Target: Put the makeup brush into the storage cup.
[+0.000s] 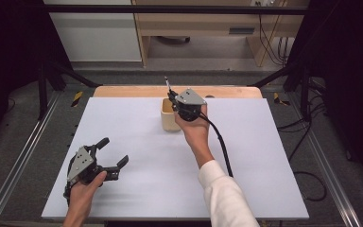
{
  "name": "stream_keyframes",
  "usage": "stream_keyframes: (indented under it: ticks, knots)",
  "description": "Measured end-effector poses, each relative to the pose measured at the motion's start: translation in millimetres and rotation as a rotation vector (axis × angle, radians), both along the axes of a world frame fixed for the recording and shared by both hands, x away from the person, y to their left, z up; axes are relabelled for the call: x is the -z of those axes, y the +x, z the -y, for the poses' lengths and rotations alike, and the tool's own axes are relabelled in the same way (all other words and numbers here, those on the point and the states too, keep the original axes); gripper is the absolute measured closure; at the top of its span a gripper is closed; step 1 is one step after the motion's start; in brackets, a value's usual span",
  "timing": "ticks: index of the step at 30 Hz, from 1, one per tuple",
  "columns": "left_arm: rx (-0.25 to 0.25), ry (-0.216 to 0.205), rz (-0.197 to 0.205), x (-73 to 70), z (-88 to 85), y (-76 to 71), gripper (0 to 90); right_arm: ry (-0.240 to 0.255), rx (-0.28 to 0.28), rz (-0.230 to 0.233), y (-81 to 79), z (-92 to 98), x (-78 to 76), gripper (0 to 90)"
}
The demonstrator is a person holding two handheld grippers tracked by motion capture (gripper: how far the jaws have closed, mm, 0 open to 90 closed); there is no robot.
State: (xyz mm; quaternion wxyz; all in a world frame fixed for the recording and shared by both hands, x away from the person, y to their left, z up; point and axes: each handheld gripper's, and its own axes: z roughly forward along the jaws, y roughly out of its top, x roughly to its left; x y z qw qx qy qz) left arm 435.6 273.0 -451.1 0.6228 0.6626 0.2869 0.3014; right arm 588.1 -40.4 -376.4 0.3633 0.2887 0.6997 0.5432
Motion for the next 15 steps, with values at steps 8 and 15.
stream_keyframes:
  ticks: [8,15]
  knots:
    - [-0.001,0.005,0.002,-0.4,-0.1,-0.5,2.2,-0.023,-0.002,-0.011,2.0,-2.9,5.4,83.5]
    - [-0.001,0.009,0.003,-0.3,-0.5,-0.3,2.2,-0.022,-0.003,-0.024,4.7,-2.6,9.9,83.4]
